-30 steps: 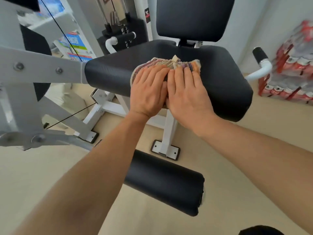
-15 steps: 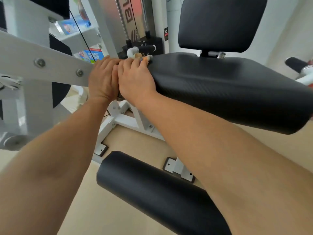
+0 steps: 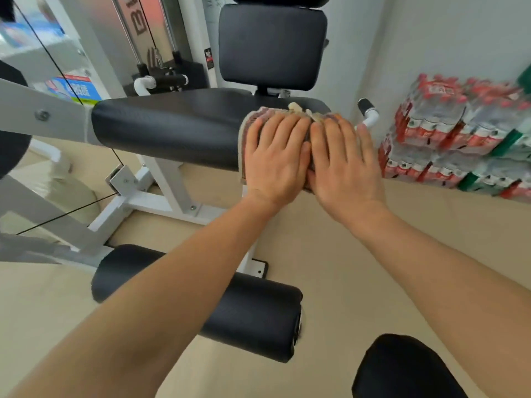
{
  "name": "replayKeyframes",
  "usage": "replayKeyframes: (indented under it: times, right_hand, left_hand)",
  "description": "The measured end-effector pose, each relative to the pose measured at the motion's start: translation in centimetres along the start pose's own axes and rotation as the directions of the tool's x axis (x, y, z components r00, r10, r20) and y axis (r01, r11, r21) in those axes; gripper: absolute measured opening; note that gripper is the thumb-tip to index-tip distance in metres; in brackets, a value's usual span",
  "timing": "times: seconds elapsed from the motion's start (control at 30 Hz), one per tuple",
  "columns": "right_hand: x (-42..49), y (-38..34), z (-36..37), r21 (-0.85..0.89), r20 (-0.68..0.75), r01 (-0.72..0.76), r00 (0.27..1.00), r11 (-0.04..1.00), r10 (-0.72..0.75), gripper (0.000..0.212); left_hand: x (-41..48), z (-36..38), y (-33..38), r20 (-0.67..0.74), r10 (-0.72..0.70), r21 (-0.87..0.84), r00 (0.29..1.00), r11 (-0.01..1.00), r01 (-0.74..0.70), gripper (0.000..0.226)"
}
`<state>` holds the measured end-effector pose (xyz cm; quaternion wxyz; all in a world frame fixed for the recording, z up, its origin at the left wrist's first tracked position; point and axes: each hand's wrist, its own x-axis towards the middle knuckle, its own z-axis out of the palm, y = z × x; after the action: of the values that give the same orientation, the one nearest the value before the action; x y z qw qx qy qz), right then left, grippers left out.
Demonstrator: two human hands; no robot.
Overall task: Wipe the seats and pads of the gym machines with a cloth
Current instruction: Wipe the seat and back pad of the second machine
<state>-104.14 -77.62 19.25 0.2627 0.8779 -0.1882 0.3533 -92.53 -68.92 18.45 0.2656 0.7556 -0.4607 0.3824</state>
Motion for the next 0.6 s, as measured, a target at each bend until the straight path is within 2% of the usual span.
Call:
replayKeyframes:
  times: [0.1,0.2,0.3,0.43,0.6]
  right_hand:
    - [-2.5,3.2,-0.7,0.013,0.031,-0.044,0.999,0.999,0.044,0.056]
    - [-2.4,2.1,-1.1,0.036,0.078,-0.028,0.997,0.999,0.025,0.061]
    - [-0.1,-1.3,-1.2,0.029,0.087,0.085,0.992,0.996,-0.087,0.065]
    - [5.7,-7.5,-0.7,0.095,0.128,0.221,0.964,0.971,-0.232,0.065]
    - [10.8,-14.5,0.4,0.143,0.158,0.269,0.944,0.952,-0.291,0.059]
  left_hand:
    - [0.7,0.5,4.0,0.031,0.075,-0.065,0.997,0.995,-0.073,0.037]
    - [0.9,0.0,2.5,0.042,0.133,-0.084,0.99,0.988,-0.129,0.037]
    - [0.3,-1.0,-2.2,0.031,0.14,-0.052,0.99,0.989,-0.139,0.036]
    - [-0.6,-2.7,-10.4,-0.013,0.073,0.027,0.997,0.997,-0.073,0.033]
    - [-0.5,-4.0,-18.9,0.075,0.049,0.089,0.996,0.994,-0.056,0.033]
